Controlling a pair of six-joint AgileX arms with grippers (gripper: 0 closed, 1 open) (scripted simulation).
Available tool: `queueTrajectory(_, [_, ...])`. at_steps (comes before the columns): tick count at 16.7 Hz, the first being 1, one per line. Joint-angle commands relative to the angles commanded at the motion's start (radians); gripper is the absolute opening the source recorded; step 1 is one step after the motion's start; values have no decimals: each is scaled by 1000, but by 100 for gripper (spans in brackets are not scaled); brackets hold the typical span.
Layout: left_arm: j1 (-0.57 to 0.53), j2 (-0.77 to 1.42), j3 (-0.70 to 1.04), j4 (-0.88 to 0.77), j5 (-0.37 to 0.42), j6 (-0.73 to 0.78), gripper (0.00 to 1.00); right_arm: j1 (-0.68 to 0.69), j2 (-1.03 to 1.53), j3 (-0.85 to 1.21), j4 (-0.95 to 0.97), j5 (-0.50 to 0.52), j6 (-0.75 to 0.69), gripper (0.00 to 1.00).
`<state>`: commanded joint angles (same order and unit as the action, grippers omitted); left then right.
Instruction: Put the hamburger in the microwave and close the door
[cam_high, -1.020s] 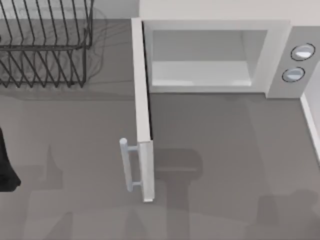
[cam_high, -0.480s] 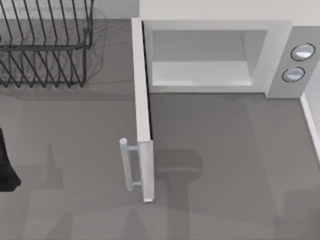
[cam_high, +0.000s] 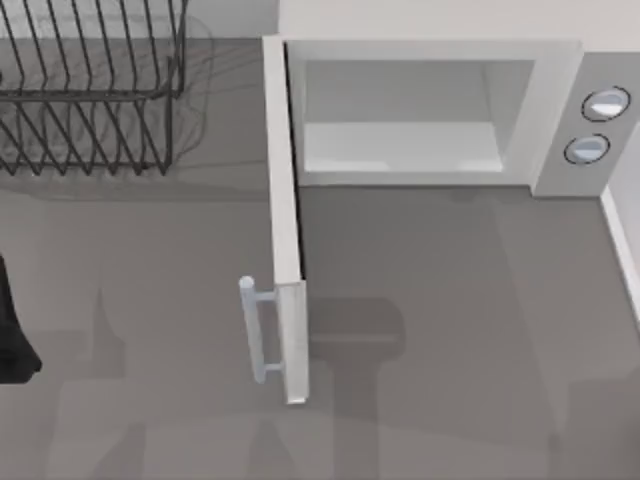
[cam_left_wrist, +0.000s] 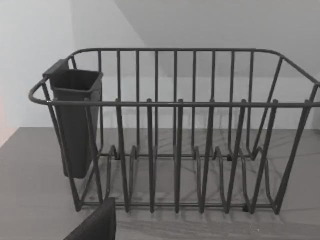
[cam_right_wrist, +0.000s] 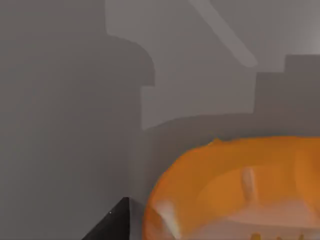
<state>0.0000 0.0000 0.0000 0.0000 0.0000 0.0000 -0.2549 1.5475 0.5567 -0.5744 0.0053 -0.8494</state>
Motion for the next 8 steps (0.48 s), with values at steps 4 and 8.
queueTrajectory(4, [0, 0, 0, 0, 0, 0, 100, 0, 0, 0, 0, 0, 0, 40])
queueTrajectory(8, [0, 0, 0, 0, 0, 0, 100, 0, 0, 0, 0, 0, 0, 10])
